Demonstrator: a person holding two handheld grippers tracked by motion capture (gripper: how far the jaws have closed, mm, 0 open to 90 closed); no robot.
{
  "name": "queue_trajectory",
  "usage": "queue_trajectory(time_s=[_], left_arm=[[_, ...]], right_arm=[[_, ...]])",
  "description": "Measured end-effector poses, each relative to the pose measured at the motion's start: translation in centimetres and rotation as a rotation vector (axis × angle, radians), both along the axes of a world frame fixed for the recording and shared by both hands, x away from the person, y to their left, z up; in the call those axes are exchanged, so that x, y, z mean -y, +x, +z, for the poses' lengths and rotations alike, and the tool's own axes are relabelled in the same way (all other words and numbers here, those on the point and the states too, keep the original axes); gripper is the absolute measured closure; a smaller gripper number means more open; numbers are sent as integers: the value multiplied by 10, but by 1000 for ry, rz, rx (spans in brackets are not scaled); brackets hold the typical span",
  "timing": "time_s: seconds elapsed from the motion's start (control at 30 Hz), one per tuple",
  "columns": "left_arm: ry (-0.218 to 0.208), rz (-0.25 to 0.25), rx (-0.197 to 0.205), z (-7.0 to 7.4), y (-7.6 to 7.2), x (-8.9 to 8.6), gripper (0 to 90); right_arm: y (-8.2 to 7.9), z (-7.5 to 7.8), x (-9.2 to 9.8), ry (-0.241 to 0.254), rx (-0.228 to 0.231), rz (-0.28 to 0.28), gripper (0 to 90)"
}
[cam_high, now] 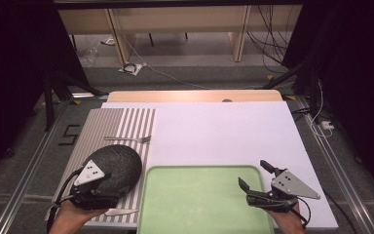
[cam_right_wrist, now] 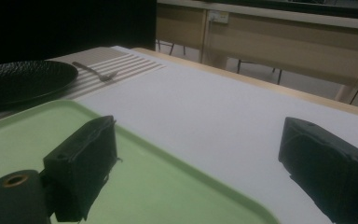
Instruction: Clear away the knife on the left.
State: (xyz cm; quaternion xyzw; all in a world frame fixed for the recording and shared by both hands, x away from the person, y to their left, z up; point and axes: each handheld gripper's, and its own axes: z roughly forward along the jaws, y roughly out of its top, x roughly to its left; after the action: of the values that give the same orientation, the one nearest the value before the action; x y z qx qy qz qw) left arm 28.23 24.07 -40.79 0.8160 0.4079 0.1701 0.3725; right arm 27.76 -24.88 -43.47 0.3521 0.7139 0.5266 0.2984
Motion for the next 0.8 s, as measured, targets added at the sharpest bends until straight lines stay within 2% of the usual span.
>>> queue_trajectory(time_s=[0.27, 0.5, 0.8], left_arm=[[58, -13, -55, -4, 1, -3, 218], [75, -8, -64, -4, 0, -8, 220], [118, 6, -102, -3, -2, -19, 223]], right_arm=[[0, -1, 0, -5, -5, 8, 124], [0, -1, -1, -4, -1, 9, 125], [0, -2, -1, -10, -9, 12, 126]])
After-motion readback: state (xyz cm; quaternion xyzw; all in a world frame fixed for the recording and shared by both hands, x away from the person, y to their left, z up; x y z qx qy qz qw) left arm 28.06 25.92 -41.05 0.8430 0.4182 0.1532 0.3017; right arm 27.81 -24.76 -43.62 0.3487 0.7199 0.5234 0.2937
